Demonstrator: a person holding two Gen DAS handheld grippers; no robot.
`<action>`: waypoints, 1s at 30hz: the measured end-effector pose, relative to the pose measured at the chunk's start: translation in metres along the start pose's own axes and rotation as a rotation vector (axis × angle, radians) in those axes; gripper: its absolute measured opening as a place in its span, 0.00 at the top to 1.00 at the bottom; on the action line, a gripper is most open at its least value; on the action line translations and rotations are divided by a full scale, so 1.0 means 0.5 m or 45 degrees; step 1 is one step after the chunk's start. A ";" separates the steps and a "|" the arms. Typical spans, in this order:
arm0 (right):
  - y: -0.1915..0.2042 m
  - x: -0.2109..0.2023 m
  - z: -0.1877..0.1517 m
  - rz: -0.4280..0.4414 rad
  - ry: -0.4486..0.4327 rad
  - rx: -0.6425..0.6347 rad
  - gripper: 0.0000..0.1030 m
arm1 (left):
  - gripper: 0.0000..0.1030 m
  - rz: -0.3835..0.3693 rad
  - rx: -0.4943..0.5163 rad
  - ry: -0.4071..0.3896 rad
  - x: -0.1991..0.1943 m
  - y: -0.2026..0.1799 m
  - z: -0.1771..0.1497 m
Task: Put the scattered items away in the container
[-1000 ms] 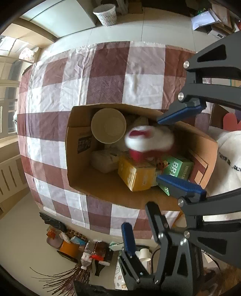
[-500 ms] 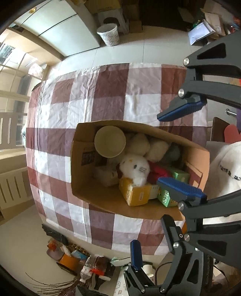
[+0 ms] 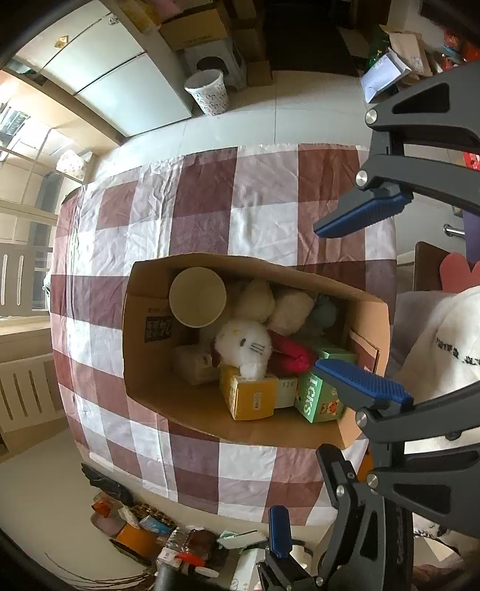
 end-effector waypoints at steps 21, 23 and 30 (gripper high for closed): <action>-0.011 0.003 0.007 -0.071 0.006 0.016 0.32 | 0.11 0.095 -0.003 -0.115 -0.036 -0.010 0.017; -0.012 0.004 0.007 -0.064 0.012 0.022 0.32 | 0.11 0.100 0.003 -0.117 -0.036 -0.010 0.018; -0.017 0.009 0.007 -0.073 0.019 0.030 0.32 | 0.11 0.105 0.024 -0.141 -0.036 -0.015 0.026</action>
Point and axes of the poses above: each gripper's, at about its wrist camera, not at the fingertips, and x roughly the way its jaws point, y to its left, z to its top, the point moved 10 cm from there along x, roughly the way its jaws point, and after that the axes turned 13 degrees about -z, right-handed, at the moved point
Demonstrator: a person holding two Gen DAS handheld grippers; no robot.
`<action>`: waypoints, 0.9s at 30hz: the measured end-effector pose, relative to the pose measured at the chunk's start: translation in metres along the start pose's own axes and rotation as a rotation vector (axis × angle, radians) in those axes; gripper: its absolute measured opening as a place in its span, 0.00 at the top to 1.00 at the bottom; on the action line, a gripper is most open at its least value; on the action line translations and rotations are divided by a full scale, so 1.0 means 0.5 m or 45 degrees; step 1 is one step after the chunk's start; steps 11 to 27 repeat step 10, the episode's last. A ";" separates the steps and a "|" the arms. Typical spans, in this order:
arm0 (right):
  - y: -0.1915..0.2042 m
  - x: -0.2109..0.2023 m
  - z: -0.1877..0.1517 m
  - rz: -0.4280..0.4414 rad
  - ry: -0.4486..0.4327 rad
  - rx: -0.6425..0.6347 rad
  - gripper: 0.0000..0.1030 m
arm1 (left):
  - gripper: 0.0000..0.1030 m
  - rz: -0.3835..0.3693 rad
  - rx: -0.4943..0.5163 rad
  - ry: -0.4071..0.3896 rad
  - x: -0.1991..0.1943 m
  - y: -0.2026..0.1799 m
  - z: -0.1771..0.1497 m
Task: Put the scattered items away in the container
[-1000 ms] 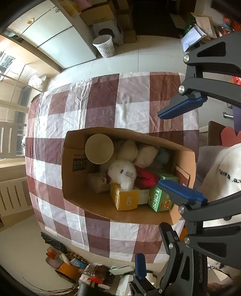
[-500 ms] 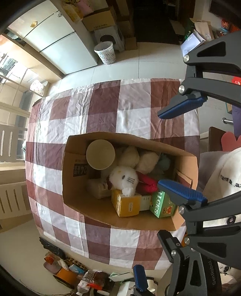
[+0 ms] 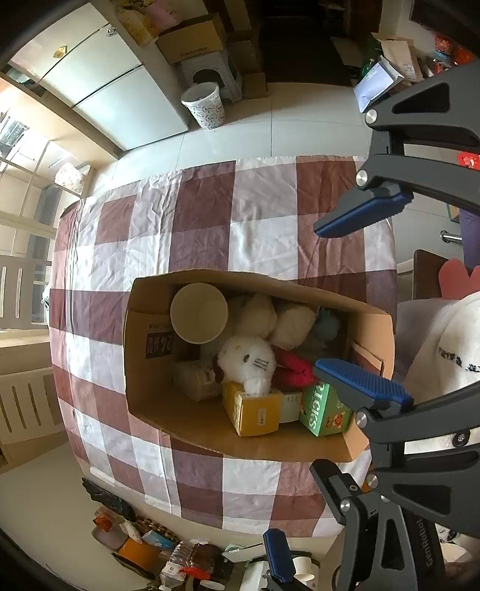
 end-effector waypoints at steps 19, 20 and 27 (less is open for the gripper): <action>0.007 0.010 -0.005 0.020 0.018 -0.013 0.32 | 0.11 -0.007 -0.016 0.035 0.008 0.005 -0.009; 0.007 0.010 -0.005 0.020 0.018 -0.013 0.32 | 0.11 -0.007 -0.016 0.035 0.008 0.005 -0.009; 0.007 0.010 -0.005 0.020 0.018 -0.013 0.32 | 0.11 -0.007 -0.016 0.035 0.008 0.005 -0.009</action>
Point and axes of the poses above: each gripper's, at about its wrist camera, not at the fingertips, and x roughly the way its jaws point, y to its left, z to its top, the point moved 10 cm from there along x, roughly the way its jaws point, and after that the axes turned 13 degrees about -z, right-handed, at the moved point
